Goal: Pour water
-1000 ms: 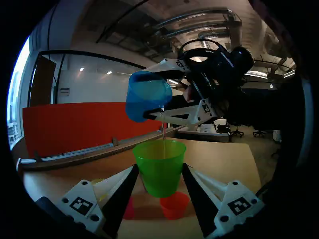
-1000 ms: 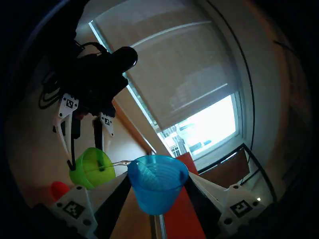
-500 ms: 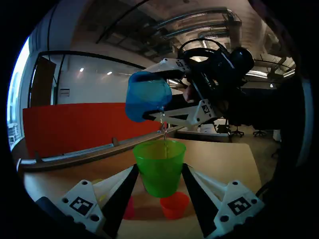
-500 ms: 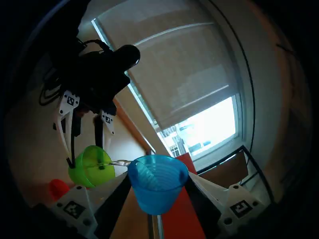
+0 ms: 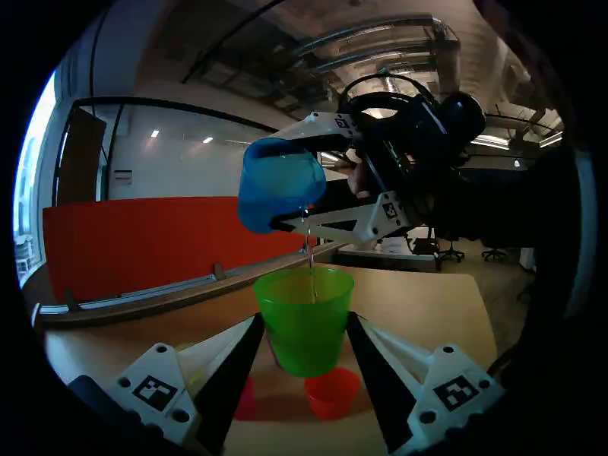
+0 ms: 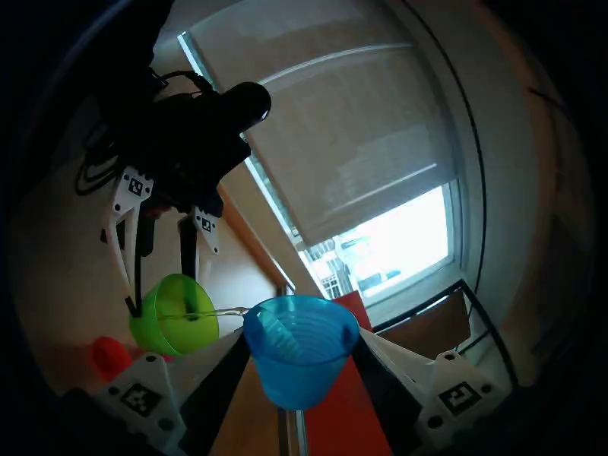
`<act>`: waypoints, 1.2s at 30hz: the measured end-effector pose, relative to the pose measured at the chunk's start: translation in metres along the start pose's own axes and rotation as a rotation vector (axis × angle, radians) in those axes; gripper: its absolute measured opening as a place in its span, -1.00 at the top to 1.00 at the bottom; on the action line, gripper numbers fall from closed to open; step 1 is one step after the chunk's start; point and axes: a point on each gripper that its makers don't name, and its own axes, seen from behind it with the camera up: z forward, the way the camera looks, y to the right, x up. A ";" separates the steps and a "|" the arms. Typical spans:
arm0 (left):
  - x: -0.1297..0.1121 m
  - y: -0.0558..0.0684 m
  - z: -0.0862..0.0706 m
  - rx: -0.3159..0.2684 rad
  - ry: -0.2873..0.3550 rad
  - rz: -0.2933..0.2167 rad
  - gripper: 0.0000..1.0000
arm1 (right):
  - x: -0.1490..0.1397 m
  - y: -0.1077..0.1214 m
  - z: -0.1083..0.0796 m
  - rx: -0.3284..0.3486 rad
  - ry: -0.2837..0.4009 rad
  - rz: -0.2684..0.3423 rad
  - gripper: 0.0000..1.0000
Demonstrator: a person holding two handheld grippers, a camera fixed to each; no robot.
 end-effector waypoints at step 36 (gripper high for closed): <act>0.001 0.003 0.001 -0.002 0.003 0.003 -0.58 | 0.003 0.000 0.000 -0.006 -0.008 -0.039 -0.81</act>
